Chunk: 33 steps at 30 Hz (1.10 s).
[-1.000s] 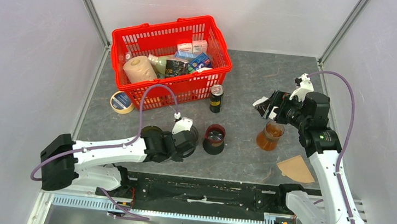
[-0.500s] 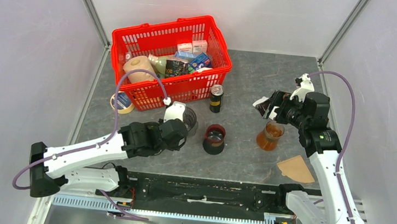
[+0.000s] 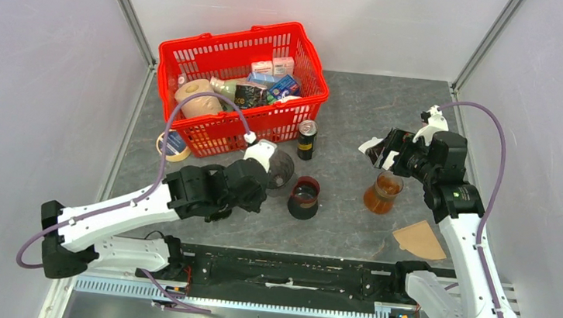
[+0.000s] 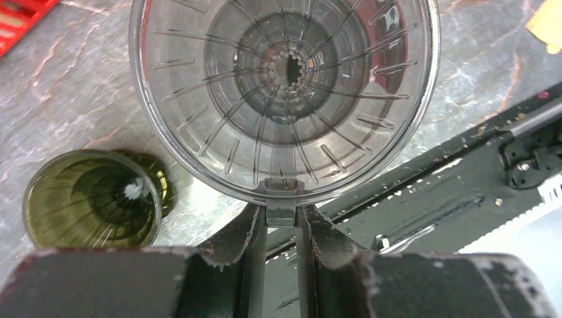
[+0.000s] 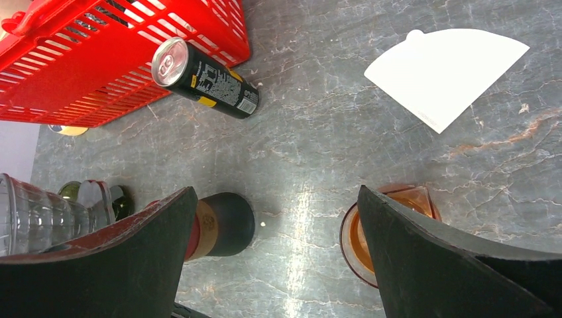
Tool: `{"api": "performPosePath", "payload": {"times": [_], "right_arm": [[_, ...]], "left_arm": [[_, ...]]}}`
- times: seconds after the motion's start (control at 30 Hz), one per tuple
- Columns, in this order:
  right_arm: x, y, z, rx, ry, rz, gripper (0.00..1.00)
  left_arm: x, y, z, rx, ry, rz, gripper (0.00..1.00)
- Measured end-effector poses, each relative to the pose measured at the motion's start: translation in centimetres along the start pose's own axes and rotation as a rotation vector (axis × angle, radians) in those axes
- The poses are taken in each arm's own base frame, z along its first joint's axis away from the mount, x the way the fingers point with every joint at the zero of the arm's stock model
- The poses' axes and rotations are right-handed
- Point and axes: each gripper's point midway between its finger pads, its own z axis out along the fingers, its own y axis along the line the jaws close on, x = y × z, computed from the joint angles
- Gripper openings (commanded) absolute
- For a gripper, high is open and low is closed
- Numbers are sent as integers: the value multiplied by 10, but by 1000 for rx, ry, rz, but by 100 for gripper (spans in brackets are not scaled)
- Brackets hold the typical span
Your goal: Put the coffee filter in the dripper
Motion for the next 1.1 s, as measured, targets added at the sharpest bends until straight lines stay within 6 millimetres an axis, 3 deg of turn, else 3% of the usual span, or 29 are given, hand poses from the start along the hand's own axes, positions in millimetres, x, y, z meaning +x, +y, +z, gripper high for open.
{"api": "performPosePath", "payload": {"times": [0.4,1.1], "right_arm": [[-1,-4,0,21,-6,1,99],[2,-5,0,30,6,5,99]], "left_arm": [[-21,-45,1,166,18,70,2],[-13,-62,26,155,141,160,2]]}}
